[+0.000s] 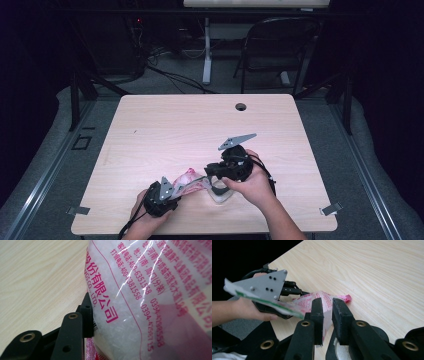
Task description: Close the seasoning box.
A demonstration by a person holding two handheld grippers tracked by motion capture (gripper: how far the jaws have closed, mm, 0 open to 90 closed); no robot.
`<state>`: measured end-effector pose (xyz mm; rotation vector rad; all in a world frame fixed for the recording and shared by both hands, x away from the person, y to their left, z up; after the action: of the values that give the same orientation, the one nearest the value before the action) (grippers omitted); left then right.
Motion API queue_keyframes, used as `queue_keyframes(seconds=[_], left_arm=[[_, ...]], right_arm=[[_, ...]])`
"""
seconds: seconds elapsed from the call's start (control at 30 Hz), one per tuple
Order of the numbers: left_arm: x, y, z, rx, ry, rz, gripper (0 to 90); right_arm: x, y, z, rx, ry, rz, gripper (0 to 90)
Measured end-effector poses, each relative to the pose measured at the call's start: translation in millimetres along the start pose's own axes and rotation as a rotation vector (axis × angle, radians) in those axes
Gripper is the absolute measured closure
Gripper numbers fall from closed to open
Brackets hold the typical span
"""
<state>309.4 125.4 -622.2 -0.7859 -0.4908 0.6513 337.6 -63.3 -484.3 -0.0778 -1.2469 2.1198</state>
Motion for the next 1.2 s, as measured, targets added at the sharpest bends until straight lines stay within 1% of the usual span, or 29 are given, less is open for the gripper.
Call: queue_keyframes(seconds=[0.07, 0.1, 0.13, 0.23, 0.27, 0.3, 0.4, 0.5, 0.6, 0.67, 0.73, 0.8, 0.83, 0.87, 0.93, 0.97, 1.03, 1.07, 1.1, 1.17, 1.2], left_arm=[[-1.0, -0.4, -0.2, -0.003, -0.009, -0.016, 59.3], [-1.0, -0.4, -0.2, -0.003, -0.009, -0.016, 59.3], [-1.5, -0.5, 0.2, -0.001, -0.017, -0.026, 59.4], [-0.5, -1.7, 0.8, -0.011, -0.026, -0.027, 59.5], [0.3, -2.2, 1.9, -0.011, -0.031, -0.029, 59.5], [3.1, -4.4, 4.3, -0.022, -0.047, -0.027, 59.6], [6.9, -6.8, 7.6, -0.036, -0.058, -0.022, 59.6], [14.8, -10.9, 13.5, -0.052, -0.086, -0.020, 59.6], [22.3, -15.9, 18.8, -0.060, -0.096, -0.013, 59.6], [28.3, -21.8, 22.0, -0.081, -0.100, 0.006, 59.6], [35.0, -28.9, 25.1, -0.091, -0.107, 0.014, 59.6], [41.2, -36.8, 26.7, -0.108, -0.114, 0.014, 59.6], [44.9, -41.4, 27.8, -0.109, -0.116, 0.008, 59.7], [46.4, -44.6, 27.5, -0.122, -0.120, 0.017, 59.6], [51.9, -52.5, 27.8, -0.133, -0.122, 0.007, 59.6], [54.0, -57.1, 27.3, -0.143, -0.127, 0.008, 59.7], [57.6, -65.3, 26.4, -0.154, -0.129, -0.005, 59.7], [57.6, -65.3, 26.4, -0.154, -0.129, -0.005, 59.7], [57.9, -69.1, 25.2, -0.169, -0.127, 0.001, 59.7], [58.3, -73.4, 23.6, -0.182, -0.120, 0.001, 59.7], [58.5, -74.9, 23.1, -0.185, -0.121, -0.009, 59.6]], right_arm=[[-1.9, 0.5, -0.1, -0.003, 0.007, -0.007, 79.3], [-2.3, 0.4, 0.0, -0.005, 0.005, -0.007, 79.0], [-2.5, 0.4, 0.4, -0.007, 0.005, -0.008, 79.0], [-3.3, 0.2, 2.1, -0.006, 0.005, -0.007, 78.9], [-3.7, 0.0, 3.0, -0.013, 0.007, -0.012, 78.9], [-4.2, -0.3, 3.6, -0.017, 0.006, -0.012, 78.9], [-5.4, -1.1, 5.2, -0.024, 0.010, -0.016, 78.9], [-5.9, -1.5, 6.0, -0.031, 0.010, -0.020, 78.6], [-6.5, -2.2, 8.0, -0.035, 0.018, -0.021, 77.3], [-7.3, -2.3, 8.6, -0.036, 0.017, -0.019, 77.2], [-8.4, -1.7, 9.5, -0.037, 0.022, -0.023, 76.9], [-9.9, -0.8, 10.6, -0.038, 0.025, -0.029, 76.6], [-10.6, -0.4, 11.3, -0.039, 0.026, -0.031, 76.4], [-11.4, 0.5, 12.3, -0.036, 0.029, -0.034, 76.1], [-12.9, 1.9, 13.6, -0.037, 0.033, -0.038, 75.3], [-13.7, 2.6, 14.3, -0.035, 0.038, -0.039, 75.0], [-16.5, 5.4, 16.1, -0.036, 0.054, -0.048, 73.9], [-16.5, 5.4, 16.1, -0.036, 0.054, -0.048, 73.9], [-18.0, 7.0, 17.1, -0.035, 0.064, -0.053, 73.4], [-18.7, 7.5, 17.9, -0.034, 0.070, -0.050, 73.0], [-19.1, 7.9, 18.9, -0.034, 0.076, -0.050, 72.7]])
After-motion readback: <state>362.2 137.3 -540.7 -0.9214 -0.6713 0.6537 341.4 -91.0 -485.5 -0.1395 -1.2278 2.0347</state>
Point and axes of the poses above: each handheld gripper's, and its own axes: z roughly backward along the jaws, y roughly out of its underside, x roughly to its left, the point moved 6 cm from there along -z, roughly forward along the jaws, and after that the axes turned 8 degrees about -x, right-handed, at the moved point
